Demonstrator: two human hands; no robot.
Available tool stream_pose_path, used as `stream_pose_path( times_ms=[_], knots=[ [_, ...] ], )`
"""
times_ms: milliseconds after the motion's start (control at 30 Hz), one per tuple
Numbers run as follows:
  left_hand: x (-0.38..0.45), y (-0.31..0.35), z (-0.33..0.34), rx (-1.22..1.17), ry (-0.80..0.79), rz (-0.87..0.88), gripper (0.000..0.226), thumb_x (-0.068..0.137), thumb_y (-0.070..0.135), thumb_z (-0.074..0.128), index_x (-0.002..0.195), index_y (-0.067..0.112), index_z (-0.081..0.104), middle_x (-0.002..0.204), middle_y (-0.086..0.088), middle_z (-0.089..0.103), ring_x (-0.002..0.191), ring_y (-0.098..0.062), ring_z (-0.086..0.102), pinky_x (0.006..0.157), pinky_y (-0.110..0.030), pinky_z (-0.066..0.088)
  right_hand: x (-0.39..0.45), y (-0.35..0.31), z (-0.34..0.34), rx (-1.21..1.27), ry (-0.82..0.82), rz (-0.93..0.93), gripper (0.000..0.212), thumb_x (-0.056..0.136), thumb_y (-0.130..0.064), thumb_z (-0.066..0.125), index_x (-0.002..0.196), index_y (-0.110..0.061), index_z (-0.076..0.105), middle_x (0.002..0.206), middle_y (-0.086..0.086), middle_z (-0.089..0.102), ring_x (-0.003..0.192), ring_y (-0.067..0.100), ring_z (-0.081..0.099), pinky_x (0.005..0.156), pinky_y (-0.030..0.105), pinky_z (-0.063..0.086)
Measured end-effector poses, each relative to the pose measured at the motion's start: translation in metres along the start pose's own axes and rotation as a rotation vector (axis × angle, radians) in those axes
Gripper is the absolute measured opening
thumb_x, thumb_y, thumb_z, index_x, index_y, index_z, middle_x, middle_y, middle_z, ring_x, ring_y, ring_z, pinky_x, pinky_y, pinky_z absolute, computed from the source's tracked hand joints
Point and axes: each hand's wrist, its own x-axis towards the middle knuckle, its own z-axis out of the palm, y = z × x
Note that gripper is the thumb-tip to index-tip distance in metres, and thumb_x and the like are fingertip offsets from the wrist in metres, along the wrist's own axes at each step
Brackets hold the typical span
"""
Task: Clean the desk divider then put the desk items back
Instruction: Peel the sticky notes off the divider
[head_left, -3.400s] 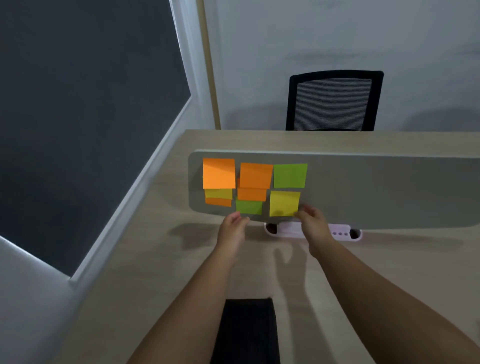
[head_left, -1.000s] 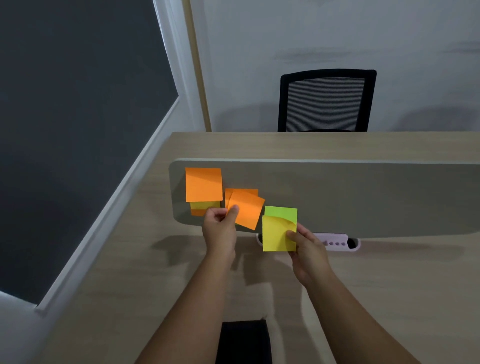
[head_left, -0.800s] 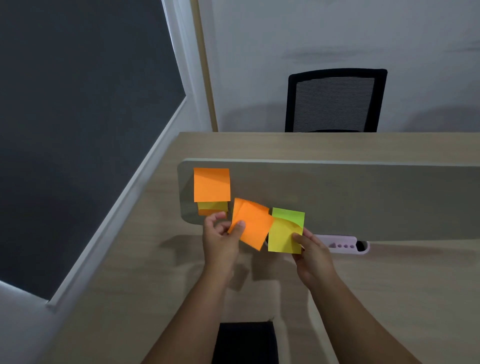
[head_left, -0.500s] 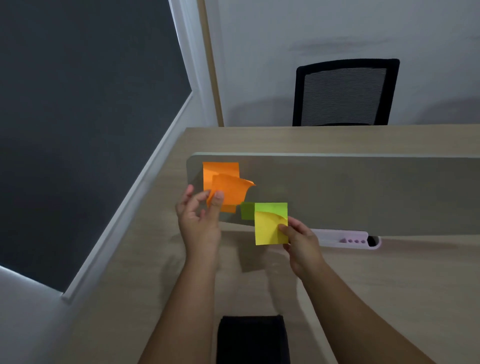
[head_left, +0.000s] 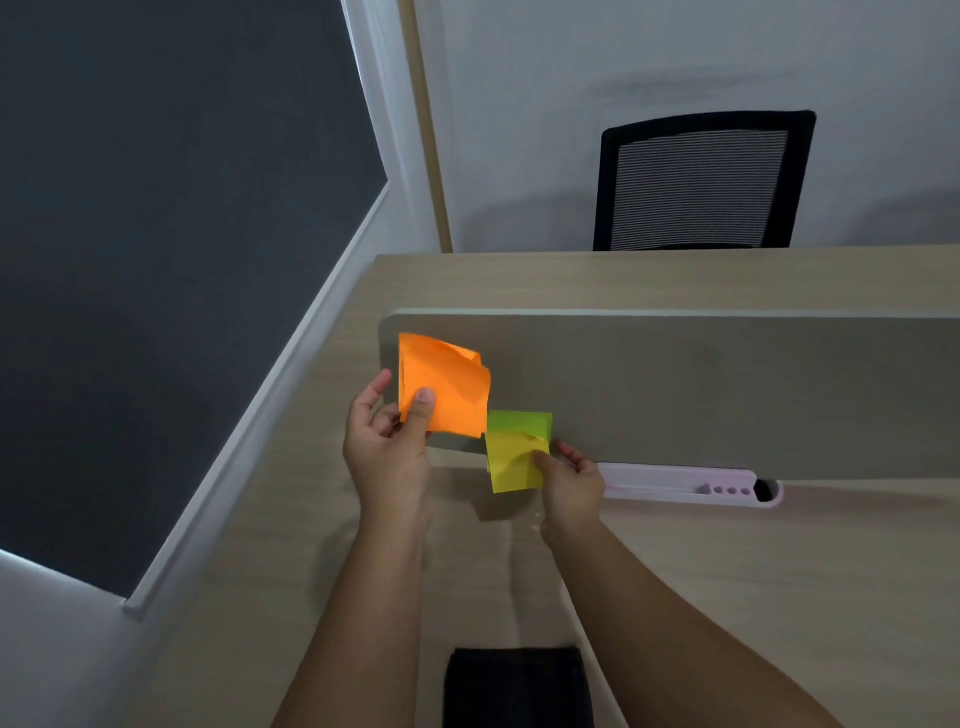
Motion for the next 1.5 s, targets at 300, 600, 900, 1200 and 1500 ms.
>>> stream_pose_path(
  times_ms=[300,600,900,1200,1500],
  knots=[
    [0.016,-0.046,-0.011,0.039,-0.011,-0.257,0.009,0.089,0.014,0.064,0.098,0.013,0.062,0.086,0.005,0.064,0.074,-0.006,0.056,0.07,-0.022,0.045,0.0,0.013,0.006,-0.048,-0.019,-0.09,0.031,0.08,0.004,0.066,0.108,-0.008,0.058,0.079,0.003,0.061,0.067,0.01,0.059,0.047,0.008,0.047],
    [0.028,-0.055,-0.001,0.023,-0.09,-0.237,0.006,0.088,0.013,0.065,0.086,0.017,0.062,0.087,0.0,0.066,0.083,-0.013,0.058,0.081,-0.029,0.046,0.001,0.022,0.012,0.062,-0.027,-0.113,0.035,0.081,0.007,0.063,0.11,-0.01,0.055,0.077,0.006,0.059,0.068,0.014,0.058,0.05,0.012,0.049],
    [0.032,-0.049,-0.001,0.034,-0.005,-0.113,0.026,0.081,0.003,0.071,0.095,0.016,0.053,0.085,-0.004,0.067,0.074,-0.013,0.061,0.077,-0.039,0.052,0.006,0.019,0.006,0.107,-0.017,-0.035,0.026,0.082,0.003,0.065,0.104,-0.01,0.064,0.082,0.0,0.065,0.068,0.012,0.062,0.053,0.016,0.051],
    [0.016,-0.077,-0.022,0.055,-0.014,-0.21,0.009,0.088,0.008,0.064,0.083,0.014,0.06,0.081,-0.003,0.064,0.073,-0.014,0.058,0.07,-0.03,0.05,0.009,0.014,-0.01,0.194,-0.111,-0.015,0.034,0.085,0.007,0.061,0.116,-0.007,0.059,0.093,0.003,0.065,0.077,0.012,0.063,0.059,0.016,0.053],
    [0.022,-0.082,-0.017,0.11,-0.1,-0.222,0.012,0.086,0.013,0.068,0.079,0.017,0.059,0.079,-0.002,0.066,0.075,-0.017,0.057,0.075,-0.033,0.044,-0.002,0.029,0.003,0.139,-0.172,-0.032,0.045,0.083,0.011,0.062,0.119,-0.013,0.052,0.085,0.006,0.064,0.071,0.015,0.063,0.05,0.015,0.051]
  ],
)
